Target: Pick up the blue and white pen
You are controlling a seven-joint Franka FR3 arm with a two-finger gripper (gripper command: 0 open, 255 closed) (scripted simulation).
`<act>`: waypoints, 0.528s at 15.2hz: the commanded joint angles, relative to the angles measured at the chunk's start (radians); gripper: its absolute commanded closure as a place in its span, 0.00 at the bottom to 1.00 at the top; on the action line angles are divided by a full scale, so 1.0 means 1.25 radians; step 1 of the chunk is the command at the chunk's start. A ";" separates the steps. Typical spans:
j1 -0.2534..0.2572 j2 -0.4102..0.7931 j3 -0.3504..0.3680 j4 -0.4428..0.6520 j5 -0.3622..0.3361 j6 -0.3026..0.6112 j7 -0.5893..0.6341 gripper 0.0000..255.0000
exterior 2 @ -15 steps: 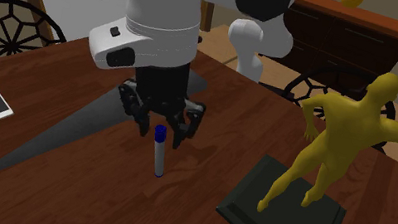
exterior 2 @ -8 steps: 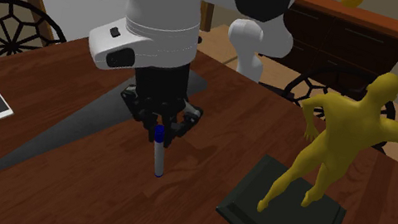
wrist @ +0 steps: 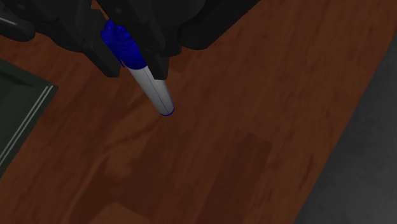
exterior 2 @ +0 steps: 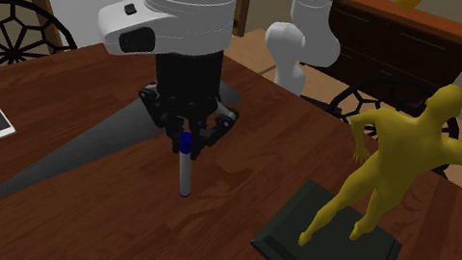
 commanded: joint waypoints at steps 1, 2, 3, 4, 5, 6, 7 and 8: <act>-0.001 0.007 0.000 0.032 0.001 -0.025 0.000 1.00; -0.002 0.012 0.000 0.051 0.001 -0.039 0.000 1.00; -0.003 0.018 0.000 0.071 0.002 -0.053 0.000 1.00; -0.004 0.025 0.000 0.092 0.002 -0.068 0.000 1.00; -0.005 0.032 0.000 0.114 0.003 -0.083 0.000 1.00; -0.006 0.040 0.000 0.138 0.003 -0.099 0.000 1.00; -0.007 0.049 0.000 0.164 0.004 -0.116 0.000 1.00; -0.008 0.059 0.000 0.191 0.005 -0.133 0.000 1.00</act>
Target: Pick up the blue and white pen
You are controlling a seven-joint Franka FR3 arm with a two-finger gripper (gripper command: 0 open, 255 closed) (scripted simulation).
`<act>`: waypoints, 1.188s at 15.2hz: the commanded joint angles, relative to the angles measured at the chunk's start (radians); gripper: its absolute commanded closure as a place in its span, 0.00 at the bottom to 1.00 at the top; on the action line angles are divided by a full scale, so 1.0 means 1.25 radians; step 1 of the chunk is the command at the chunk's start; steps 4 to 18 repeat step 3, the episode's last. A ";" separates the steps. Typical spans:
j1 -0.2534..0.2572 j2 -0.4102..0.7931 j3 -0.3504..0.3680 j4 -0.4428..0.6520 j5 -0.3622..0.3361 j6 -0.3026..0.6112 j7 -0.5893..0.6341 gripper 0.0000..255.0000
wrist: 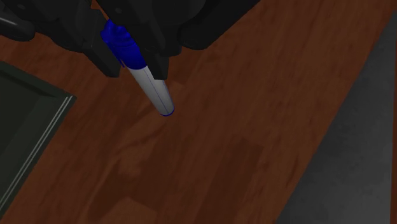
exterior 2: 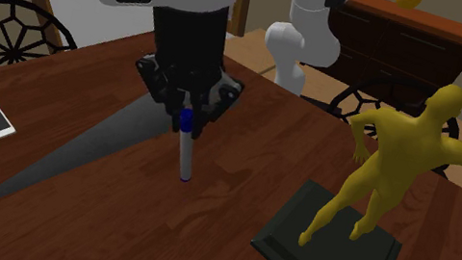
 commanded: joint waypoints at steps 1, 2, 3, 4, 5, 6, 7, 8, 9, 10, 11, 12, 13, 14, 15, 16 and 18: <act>-0.003 0.024 0.000 0.061 0.002 -0.037 0.000 1.00; -0.003 0.026 0.000 0.066 0.002 -0.040 0.000 1.00; -0.003 0.026 0.000 0.065 0.002 -0.040 0.000 1.00; -0.003 0.026 0.000 0.065 0.002 -0.040 0.000 1.00; -0.003 0.026 0.000 0.065 0.002 -0.040 0.000 1.00; -0.003 0.026 0.000 0.065 0.002 -0.040 0.000 1.00; -0.003 0.026 0.000 0.065 0.002 -0.040 0.000 1.00; -0.003 0.026 0.000 0.065 0.002 -0.040 0.000 1.00; -0.003 0.026 0.000 0.065 0.002 -0.040 0.000 1.00; -0.003 0.026 0.000 0.065 0.002 -0.040 0.000 1.00; -0.003 0.026 0.000 0.065 0.002 -0.040 0.000 1.00; -0.003 0.026 0.000 0.065 0.002 -0.040 0.000 1.00; -0.003 0.026 0.000 0.065 0.002 -0.040 0.000 1.00; -0.003 0.026 0.000 0.065 0.002 -0.040 0.000 1.00; -0.003 0.026 0.000 0.065 0.002 -0.040 0.000 1.00; -0.003 0.026 0.000 0.065 0.002 -0.040 0.000 1.00; -0.003 0.026 0.000 0.065 0.002 -0.040 0.000 1.00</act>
